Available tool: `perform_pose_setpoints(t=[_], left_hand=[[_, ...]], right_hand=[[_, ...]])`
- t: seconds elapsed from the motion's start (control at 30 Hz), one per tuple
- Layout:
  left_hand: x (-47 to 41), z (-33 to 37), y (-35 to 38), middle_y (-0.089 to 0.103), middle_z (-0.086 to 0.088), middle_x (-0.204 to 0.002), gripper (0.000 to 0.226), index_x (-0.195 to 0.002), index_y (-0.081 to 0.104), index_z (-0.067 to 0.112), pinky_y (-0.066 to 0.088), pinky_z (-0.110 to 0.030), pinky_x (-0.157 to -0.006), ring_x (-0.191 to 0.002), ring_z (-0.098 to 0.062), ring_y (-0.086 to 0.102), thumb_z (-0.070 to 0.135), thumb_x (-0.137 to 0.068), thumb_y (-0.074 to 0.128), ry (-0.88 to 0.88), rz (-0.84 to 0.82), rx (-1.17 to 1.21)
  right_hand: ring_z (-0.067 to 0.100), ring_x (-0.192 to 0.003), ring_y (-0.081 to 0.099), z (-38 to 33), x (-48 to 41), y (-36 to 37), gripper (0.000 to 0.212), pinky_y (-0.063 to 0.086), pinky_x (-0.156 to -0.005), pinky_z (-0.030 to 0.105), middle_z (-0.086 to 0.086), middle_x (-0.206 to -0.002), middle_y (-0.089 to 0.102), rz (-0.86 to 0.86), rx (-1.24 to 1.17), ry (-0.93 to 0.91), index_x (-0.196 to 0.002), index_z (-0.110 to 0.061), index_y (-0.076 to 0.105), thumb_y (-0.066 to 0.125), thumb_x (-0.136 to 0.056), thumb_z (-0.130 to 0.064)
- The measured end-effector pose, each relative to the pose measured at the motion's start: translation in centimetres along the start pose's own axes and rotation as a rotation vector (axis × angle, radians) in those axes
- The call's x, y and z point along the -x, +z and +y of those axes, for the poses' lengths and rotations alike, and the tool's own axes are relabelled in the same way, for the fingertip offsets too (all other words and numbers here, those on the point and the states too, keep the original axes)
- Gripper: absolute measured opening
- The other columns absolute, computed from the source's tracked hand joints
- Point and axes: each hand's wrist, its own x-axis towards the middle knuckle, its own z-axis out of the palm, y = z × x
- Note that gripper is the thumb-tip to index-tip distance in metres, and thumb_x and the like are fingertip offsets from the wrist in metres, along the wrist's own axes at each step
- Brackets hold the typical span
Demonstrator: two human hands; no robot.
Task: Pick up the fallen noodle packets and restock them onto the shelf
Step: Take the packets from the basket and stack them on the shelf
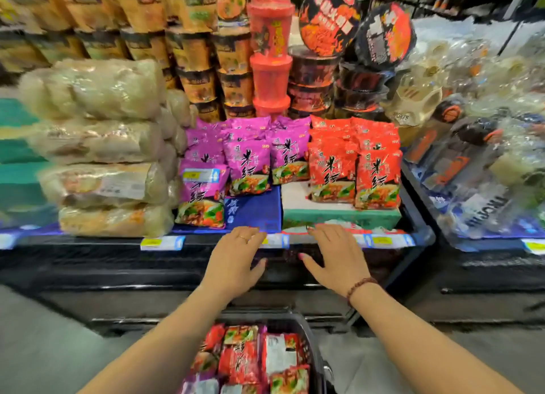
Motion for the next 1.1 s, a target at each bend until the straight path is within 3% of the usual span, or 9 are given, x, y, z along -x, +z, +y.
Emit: perform_pose_setpoints(t=[0.1,0.23,0.33,0.5,0.6,0.73,0.87,1.0,1.1], left_hand=[[5.4,-2.1,1.0,0.067,-0.008,-0.115,0.054,-0.119,0.066,0.012,0.057,-0.041,-0.081,-0.105,-0.030,0.064,0.044,-0.076,0.058,-0.045,-0.077,0.033],[11.9,-4.2,3.8,0.069,-0.007,-0.111,0.054,-0.113,0.068,0.013,0.059,-0.039,-0.078,-0.101,-0.029,0.066,0.043,-0.068,0.068,-0.168,-0.171,0.068],[16.1,-5.1,6.5,0.069,-0.008,-0.107,0.053,-0.110,0.069,0.011,0.059,-0.040,-0.073,-0.095,-0.031,0.067,0.044,-0.069,0.056,-0.262,-0.233,0.124],[22.3,-5.7,11.9,0.068,-0.011,-0.102,0.055,-0.109,0.066,0.010,0.057,-0.040,-0.064,-0.087,-0.035,0.068,0.040,-0.062,0.067,-0.462,-0.348,0.187],[25.0,-6.2,15.4,0.065,-0.010,-0.115,0.060,-0.120,0.061,0.013,0.055,-0.040,-0.080,-0.102,-0.034,0.064,0.043,-0.069,0.070,-0.601,-0.370,0.253],[27.2,-6.7,20.0,0.045,-0.008,-0.146,0.074,-0.142,0.046,0.015,0.039,-0.038,-0.106,-0.133,-0.029,0.041,0.043,-0.079,0.073,-0.827,-0.403,0.347],[28.4,-7.1,24.6,0.036,-0.009,-0.153,0.078,-0.146,0.041,0.014,0.032,-0.036,-0.110,-0.140,-0.027,0.032,0.038,-0.081,0.076,-0.975,-0.319,0.423],[29.1,-8.0,29.1,0.033,-0.007,-0.154,0.081,-0.147,0.039,0.012,0.026,-0.032,-0.114,-0.142,-0.023,0.027,0.037,-0.080,0.077,-1.006,-0.275,0.482],[30.0,-8.5,31.6,0.033,-0.007,-0.153,0.083,-0.147,0.040,0.012,0.026,-0.034,-0.117,-0.144,-0.023,0.026,0.037,-0.078,0.078,-1.016,-0.259,0.522]], right_hand=[[0.025,-0.101,0.060,-3.5,1.9,1.9,0.057,0.051,-0.085,0.038,0.003,-0.109,0.065,-0.085,-0.028,-0.031,-0.115,-0.014,0.064,0.042,-0.083,-0.056],[0.028,-0.109,0.058,-6.3,4.4,5.7,0.056,0.049,-0.090,0.040,0.005,-0.117,0.063,-0.264,-0.052,-0.033,-0.120,-0.013,0.062,0.049,-0.083,-0.054],[0.025,-0.125,0.046,-7.7,6.1,8.7,0.057,0.040,-0.102,0.039,0.003,-0.132,0.053,-0.445,-0.079,-0.013,-0.134,-0.016,0.051,0.054,-0.089,-0.051],[0.026,-0.126,0.042,-8.8,9.3,15.2,0.056,0.036,-0.104,0.036,0.004,-0.134,0.051,-0.667,-0.143,0.056,-0.135,-0.017,0.047,0.054,-0.089,-0.049],[0.023,-0.128,0.039,-8.9,10.6,19.1,0.059,0.033,-0.108,0.034,0.003,-0.136,0.048,-0.775,-0.195,0.133,-0.137,-0.019,0.044,0.055,-0.088,-0.049],[0.023,-0.130,0.038,-9.3,11.7,24.5,0.060,0.029,-0.110,0.032,0.002,-0.138,0.046,-0.855,-0.254,0.209,-0.140,-0.020,0.042,0.058,-0.088,-0.046],[0.025,-0.131,0.041,-9.6,13.0,30.4,0.062,0.035,-0.108,0.032,0.007,-0.141,0.045,-0.900,-0.367,0.321,-0.141,-0.015,0.042,0.062,-0.088,-0.041],[0.026,-0.131,0.042,-9.7,14.0,36.0,0.070,0.035,-0.105,0.029,0.009,-0.144,0.043,-0.927,-0.464,0.517,-0.144,-0.013,0.038,0.068,-0.085,-0.038],[0.025,-0.119,0.052,-10.1,14.5,39.8,0.062,0.040,-0.096,0.026,0.007,-0.132,0.053,-0.926,-0.552,0.672,-0.132,-0.012,0.050,0.072,-0.081,-0.040]])
